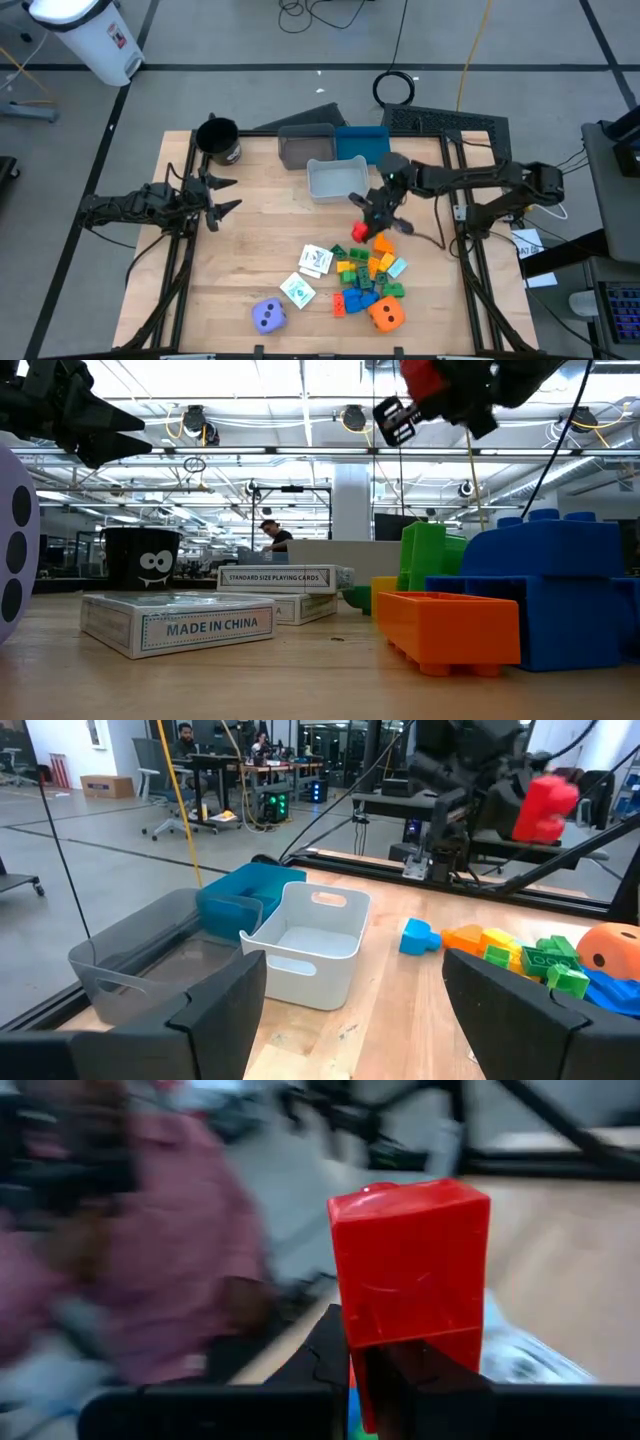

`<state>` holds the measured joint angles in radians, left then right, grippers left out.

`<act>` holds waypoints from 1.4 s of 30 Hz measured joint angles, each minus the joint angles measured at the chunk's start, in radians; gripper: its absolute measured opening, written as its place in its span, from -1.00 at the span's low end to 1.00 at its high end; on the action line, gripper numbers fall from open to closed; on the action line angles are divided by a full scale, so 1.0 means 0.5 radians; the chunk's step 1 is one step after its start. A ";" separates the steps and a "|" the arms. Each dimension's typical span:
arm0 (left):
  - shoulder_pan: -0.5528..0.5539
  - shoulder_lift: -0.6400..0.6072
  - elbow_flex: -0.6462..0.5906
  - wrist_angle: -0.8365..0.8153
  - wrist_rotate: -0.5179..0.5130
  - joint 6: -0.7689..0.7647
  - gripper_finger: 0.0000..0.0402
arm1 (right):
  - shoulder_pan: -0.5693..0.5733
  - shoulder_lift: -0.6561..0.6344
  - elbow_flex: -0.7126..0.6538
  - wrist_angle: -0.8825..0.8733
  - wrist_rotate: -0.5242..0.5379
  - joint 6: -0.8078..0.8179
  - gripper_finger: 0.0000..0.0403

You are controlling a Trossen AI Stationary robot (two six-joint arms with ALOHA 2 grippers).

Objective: Pick & Place Toys
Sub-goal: Put the red game piece into the gray bin

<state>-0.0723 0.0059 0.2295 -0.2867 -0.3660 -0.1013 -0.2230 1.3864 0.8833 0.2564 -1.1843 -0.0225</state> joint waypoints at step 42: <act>-0.001 0.000 0.001 0.001 -0.001 0.000 0.54 | -0.213 0.941 0.794 -0.801 2.253 -0.345 -0.56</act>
<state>-0.0726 0.0061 0.2298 -0.2863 -0.3664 -0.1013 -0.3295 1.8568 1.2804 -0.1440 -0.0579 -0.1951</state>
